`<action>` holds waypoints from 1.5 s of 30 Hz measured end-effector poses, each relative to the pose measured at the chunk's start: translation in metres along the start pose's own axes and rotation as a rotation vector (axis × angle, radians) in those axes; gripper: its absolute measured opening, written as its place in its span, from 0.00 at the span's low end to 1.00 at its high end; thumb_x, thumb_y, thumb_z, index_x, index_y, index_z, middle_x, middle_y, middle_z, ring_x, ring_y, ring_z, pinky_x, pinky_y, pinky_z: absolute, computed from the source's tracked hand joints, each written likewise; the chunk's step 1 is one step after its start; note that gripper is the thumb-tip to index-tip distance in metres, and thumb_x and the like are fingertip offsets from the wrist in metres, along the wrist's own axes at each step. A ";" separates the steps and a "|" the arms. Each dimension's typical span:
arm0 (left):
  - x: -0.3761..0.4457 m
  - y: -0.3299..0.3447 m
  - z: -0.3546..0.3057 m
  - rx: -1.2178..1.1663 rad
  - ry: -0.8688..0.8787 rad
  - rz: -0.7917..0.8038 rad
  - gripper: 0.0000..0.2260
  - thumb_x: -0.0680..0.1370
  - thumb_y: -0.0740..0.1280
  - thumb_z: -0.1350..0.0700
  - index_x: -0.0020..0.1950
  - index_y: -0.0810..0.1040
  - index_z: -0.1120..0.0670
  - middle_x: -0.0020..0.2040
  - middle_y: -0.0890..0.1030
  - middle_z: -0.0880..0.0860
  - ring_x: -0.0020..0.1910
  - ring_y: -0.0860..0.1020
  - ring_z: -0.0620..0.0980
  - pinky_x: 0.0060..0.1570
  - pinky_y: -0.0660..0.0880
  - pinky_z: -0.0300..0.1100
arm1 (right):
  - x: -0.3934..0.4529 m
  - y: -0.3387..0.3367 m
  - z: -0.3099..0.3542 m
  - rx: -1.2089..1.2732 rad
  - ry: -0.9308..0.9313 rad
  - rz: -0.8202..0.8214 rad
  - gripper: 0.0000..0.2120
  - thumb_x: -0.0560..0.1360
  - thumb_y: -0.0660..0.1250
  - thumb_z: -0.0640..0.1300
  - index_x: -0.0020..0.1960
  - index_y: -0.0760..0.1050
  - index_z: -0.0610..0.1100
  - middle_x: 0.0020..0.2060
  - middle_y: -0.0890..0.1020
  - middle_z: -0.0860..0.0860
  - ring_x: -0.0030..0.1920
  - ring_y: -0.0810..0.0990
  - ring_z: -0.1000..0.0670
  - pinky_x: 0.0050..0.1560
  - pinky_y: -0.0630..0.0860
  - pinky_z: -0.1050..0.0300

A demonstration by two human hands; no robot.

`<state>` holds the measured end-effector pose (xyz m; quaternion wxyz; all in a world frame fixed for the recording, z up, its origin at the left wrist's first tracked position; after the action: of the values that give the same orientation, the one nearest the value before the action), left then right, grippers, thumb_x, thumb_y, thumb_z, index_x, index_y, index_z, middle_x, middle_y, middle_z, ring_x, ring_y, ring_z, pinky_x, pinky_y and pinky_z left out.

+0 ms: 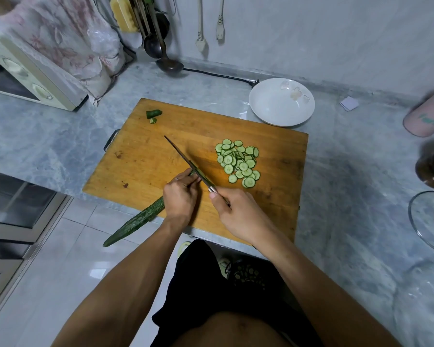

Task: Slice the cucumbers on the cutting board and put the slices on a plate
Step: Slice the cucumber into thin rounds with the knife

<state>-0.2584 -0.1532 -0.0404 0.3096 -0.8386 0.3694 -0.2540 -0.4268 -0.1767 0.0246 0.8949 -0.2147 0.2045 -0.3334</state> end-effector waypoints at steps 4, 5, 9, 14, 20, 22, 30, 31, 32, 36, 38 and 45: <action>0.000 0.001 0.000 -0.005 0.004 0.002 0.11 0.72 0.68 0.66 0.50 0.86 0.58 0.58 0.83 0.54 0.49 0.83 0.51 0.49 0.78 0.40 | 0.006 0.003 -0.001 0.015 0.010 0.005 0.18 0.84 0.57 0.53 0.36 0.65 0.51 0.28 0.68 0.53 0.30 0.67 0.52 0.31 0.62 0.55; 0.000 0.001 0.000 -0.003 0.007 0.004 0.10 0.72 0.68 0.66 0.50 0.86 0.58 0.58 0.83 0.54 0.49 0.83 0.52 0.48 0.79 0.41 | 0.008 0.003 -0.001 0.015 0.010 0.008 0.18 0.84 0.57 0.53 0.36 0.65 0.51 0.28 0.68 0.53 0.30 0.67 0.52 0.31 0.63 0.55; -0.001 0.001 -0.001 0.013 0.016 0.006 0.11 0.72 0.66 0.63 0.50 0.86 0.58 0.57 0.83 0.56 0.49 0.83 0.54 0.45 0.80 0.44 | 0.018 0.005 -0.001 0.015 0.003 0.016 0.16 0.84 0.58 0.52 0.38 0.68 0.49 0.28 0.68 0.53 0.28 0.65 0.53 0.29 0.61 0.56; -0.001 0.002 -0.002 0.021 -0.004 -0.001 0.11 0.72 0.66 0.61 0.48 0.86 0.58 0.55 0.83 0.57 0.48 0.84 0.55 0.44 0.80 0.43 | 0.027 0.010 -0.005 0.037 0.017 0.012 0.13 0.84 0.58 0.51 0.43 0.72 0.49 0.28 0.68 0.54 0.28 0.65 0.56 0.28 0.60 0.60; 0.000 -0.001 -0.004 0.014 -0.010 -0.010 0.09 0.71 0.68 0.64 0.48 0.86 0.58 0.55 0.83 0.58 0.48 0.84 0.55 0.47 0.79 0.42 | 0.037 0.016 -0.013 0.023 0.034 -0.017 0.11 0.84 0.58 0.51 0.44 0.71 0.52 0.29 0.68 0.56 0.30 0.65 0.56 0.28 0.61 0.61; 0.000 -0.003 -0.004 0.008 -0.014 -0.009 0.09 0.72 0.69 0.66 0.49 0.86 0.58 0.56 0.83 0.57 0.49 0.83 0.54 0.49 0.77 0.38 | 0.036 0.016 -0.015 0.008 0.031 -0.017 0.10 0.84 0.58 0.52 0.45 0.72 0.53 0.29 0.68 0.56 0.30 0.65 0.56 0.28 0.62 0.60; 0.005 -0.008 -0.004 -0.042 -0.026 0.035 0.10 0.75 0.70 0.65 0.54 0.85 0.57 0.58 0.82 0.56 0.56 0.81 0.52 0.57 0.71 0.32 | 0.031 -0.021 -0.015 -0.007 -0.026 -0.012 0.17 0.85 0.56 0.52 0.45 0.75 0.42 0.28 0.69 0.52 0.24 0.67 0.57 0.26 0.59 0.63; 0.006 -0.010 -0.004 -0.064 -0.046 0.036 0.10 0.75 0.69 0.65 0.54 0.85 0.58 0.58 0.82 0.55 0.57 0.80 0.52 0.58 0.70 0.31 | 0.029 -0.028 -0.016 -0.021 -0.044 -0.015 0.18 0.85 0.56 0.51 0.44 0.74 0.41 0.27 0.68 0.52 0.24 0.65 0.56 0.27 0.58 0.62; 0.006 -0.013 -0.004 -0.090 -0.063 0.026 0.10 0.75 0.69 0.65 0.54 0.85 0.57 0.58 0.82 0.55 0.57 0.80 0.51 0.59 0.69 0.31 | 0.027 -0.035 -0.017 -0.037 -0.062 -0.019 0.18 0.85 0.56 0.50 0.42 0.73 0.41 0.27 0.67 0.52 0.24 0.64 0.55 0.28 0.58 0.60; 0.003 -0.041 -0.014 -0.205 -0.062 -0.159 0.10 0.76 0.68 0.63 0.55 0.84 0.57 0.58 0.82 0.54 0.60 0.78 0.48 0.61 0.70 0.34 | 0.020 -0.056 -0.026 -0.175 -0.144 -0.041 0.15 0.85 0.56 0.47 0.43 0.74 0.42 0.28 0.72 0.49 0.26 0.68 0.49 0.30 0.60 0.55; 0.000 -0.059 -0.027 -0.214 0.018 -0.273 0.09 0.76 0.68 0.64 0.54 0.84 0.58 0.57 0.82 0.55 0.58 0.78 0.48 0.59 0.72 0.36 | 0.015 -0.059 -0.030 -0.275 -0.178 -0.043 0.13 0.84 0.57 0.48 0.52 0.77 0.43 0.31 0.77 0.49 0.29 0.74 0.48 0.30 0.67 0.51; -0.004 -0.027 -0.099 -0.062 0.537 0.127 0.09 0.76 0.68 0.52 0.48 0.85 0.55 0.48 0.83 0.49 0.48 0.78 0.45 0.52 0.75 0.48 | -0.002 -0.056 -0.044 -0.574 -0.167 -0.031 0.18 0.83 0.59 0.55 0.66 0.71 0.45 0.48 0.83 0.48 0.42 0.81 0.46 0.36 0.70 0.54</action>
<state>-0.3130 -0.1687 0.0449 0.1902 -0.7255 0.4975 -0.4358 -0.4789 -0.2246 0.0179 0.8062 -0.4886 0.2128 -0.2569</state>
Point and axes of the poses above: each hand's wrist, its own x-axis towards the middle knuckle, its own y-axis out of the palm, z = x × y, the point moved 9 cm from there along x, towards the middle knuckle
